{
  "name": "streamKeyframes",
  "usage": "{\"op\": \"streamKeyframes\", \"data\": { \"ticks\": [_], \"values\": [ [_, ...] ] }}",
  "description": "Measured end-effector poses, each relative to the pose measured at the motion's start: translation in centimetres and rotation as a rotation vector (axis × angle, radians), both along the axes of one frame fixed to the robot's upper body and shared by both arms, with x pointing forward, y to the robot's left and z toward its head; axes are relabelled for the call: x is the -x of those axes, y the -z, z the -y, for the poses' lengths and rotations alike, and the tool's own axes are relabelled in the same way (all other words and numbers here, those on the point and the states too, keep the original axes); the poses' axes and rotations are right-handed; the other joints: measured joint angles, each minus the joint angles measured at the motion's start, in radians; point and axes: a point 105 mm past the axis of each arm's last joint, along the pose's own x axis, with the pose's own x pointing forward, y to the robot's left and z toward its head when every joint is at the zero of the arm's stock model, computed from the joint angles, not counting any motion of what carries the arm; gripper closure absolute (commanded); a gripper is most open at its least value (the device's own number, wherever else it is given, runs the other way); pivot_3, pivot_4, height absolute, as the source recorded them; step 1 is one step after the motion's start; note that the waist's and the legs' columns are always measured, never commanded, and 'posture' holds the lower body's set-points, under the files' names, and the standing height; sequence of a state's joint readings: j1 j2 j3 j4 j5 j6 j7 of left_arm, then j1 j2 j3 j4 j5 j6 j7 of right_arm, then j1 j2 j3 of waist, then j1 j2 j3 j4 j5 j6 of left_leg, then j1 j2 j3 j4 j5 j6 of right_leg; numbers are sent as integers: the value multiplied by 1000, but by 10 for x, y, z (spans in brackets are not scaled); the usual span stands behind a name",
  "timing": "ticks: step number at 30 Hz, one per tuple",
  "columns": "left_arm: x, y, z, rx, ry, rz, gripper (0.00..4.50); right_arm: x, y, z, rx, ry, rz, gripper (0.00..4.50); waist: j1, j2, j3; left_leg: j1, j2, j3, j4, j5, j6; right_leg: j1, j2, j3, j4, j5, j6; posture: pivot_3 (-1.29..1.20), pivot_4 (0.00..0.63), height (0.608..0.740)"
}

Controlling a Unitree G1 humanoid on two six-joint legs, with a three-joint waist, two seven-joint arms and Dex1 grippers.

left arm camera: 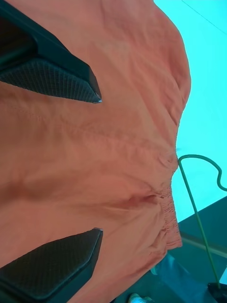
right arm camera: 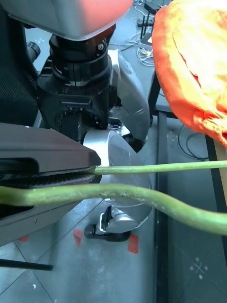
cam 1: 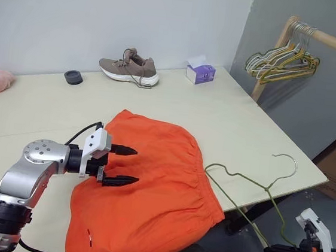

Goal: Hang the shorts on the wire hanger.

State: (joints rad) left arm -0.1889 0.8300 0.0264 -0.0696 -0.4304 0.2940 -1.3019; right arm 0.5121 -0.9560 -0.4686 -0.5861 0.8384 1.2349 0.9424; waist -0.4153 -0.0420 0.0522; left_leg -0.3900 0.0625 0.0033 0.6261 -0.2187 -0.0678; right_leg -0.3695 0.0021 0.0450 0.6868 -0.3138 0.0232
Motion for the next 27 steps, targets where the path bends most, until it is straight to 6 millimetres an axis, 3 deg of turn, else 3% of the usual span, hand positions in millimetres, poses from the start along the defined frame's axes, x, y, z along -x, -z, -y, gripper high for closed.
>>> {"op": "streamKeyframes", "data": {
  "ticks": [16, 27],
  "values": [
    [2, -1, 4, -5, -1, -2, 37, 9, 7, 6, 0, 67, -65, 4500, 1, 0, 0, 0, 0, 0, 0, 0, 0, 0, 0, 0, 0, 0, 0, -402, 0, 740],
    [2, 1, 2, -9, 3, -2, 37, 1, -11, -19, -63, -44, 14, 4500, 1, 0, 0, 0, 0, 0, 0, 0, 0, 0, 0, 0, 0, 0, 0, -395, 0, 740]
  ]
}}
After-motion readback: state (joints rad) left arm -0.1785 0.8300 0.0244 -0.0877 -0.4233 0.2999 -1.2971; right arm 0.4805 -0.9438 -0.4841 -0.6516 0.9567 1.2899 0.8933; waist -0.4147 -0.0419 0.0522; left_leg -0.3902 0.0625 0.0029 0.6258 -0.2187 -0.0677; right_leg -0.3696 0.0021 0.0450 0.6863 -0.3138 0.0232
